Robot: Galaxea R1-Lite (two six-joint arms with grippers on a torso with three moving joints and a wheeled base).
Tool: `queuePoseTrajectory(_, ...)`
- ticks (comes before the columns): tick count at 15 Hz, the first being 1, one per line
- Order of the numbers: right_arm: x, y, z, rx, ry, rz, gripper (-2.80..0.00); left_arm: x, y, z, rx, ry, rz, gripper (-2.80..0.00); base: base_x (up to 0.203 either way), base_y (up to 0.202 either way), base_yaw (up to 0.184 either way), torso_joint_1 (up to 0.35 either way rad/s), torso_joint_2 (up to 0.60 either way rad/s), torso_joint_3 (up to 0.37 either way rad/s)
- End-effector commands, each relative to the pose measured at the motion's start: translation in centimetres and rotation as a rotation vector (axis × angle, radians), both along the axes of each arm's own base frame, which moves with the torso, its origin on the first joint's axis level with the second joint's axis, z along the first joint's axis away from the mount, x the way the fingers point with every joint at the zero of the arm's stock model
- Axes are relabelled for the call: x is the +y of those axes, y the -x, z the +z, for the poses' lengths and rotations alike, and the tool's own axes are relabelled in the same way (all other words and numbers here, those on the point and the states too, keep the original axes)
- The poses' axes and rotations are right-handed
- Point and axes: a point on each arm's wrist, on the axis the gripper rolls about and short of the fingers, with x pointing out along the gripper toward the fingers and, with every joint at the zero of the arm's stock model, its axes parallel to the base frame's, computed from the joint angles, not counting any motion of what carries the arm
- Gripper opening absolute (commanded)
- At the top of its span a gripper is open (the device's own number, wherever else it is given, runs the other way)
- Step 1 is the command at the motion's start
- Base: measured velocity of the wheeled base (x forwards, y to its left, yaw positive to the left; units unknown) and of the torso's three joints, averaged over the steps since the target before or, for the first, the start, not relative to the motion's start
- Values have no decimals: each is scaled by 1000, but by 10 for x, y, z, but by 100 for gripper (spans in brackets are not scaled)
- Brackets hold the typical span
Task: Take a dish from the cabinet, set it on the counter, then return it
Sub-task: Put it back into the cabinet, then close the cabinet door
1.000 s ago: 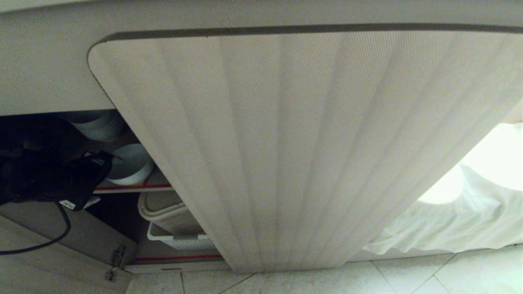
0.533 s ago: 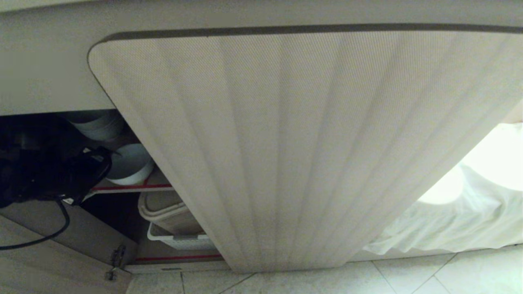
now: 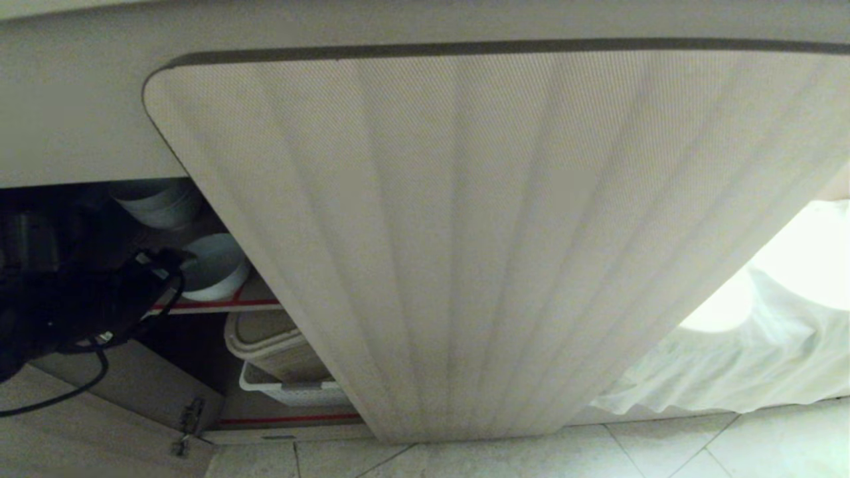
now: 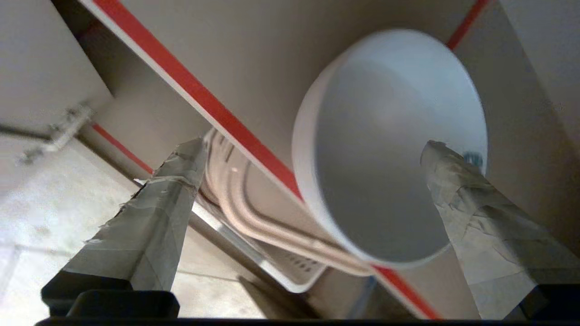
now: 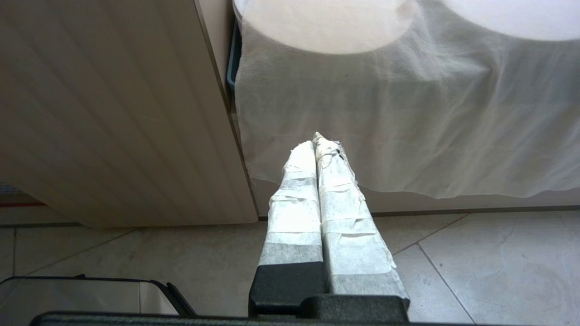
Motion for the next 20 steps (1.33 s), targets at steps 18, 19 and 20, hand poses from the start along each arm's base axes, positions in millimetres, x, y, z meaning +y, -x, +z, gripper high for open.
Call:
queuePoseTrajectory(18, 0, 0, 0, 0, -1, 0, -280, -11, 44, -1, -154, -434, -172, 0, 0, 0, 0, 0, 0, 0)
queuePoseTrajectory(19, 0, 0, 0, 0, 0, 0, -280, -12, 49, 0, -177, -465, -178, 0, 0, 0, 0, 0, 0, 0)
queuePoseTrajectory(20, 0, 0, 0, 0, -1, 0, -280, -13, 53, 2, -198, -483, -181, 0, 0, 0, 0, 0, 0, 0)
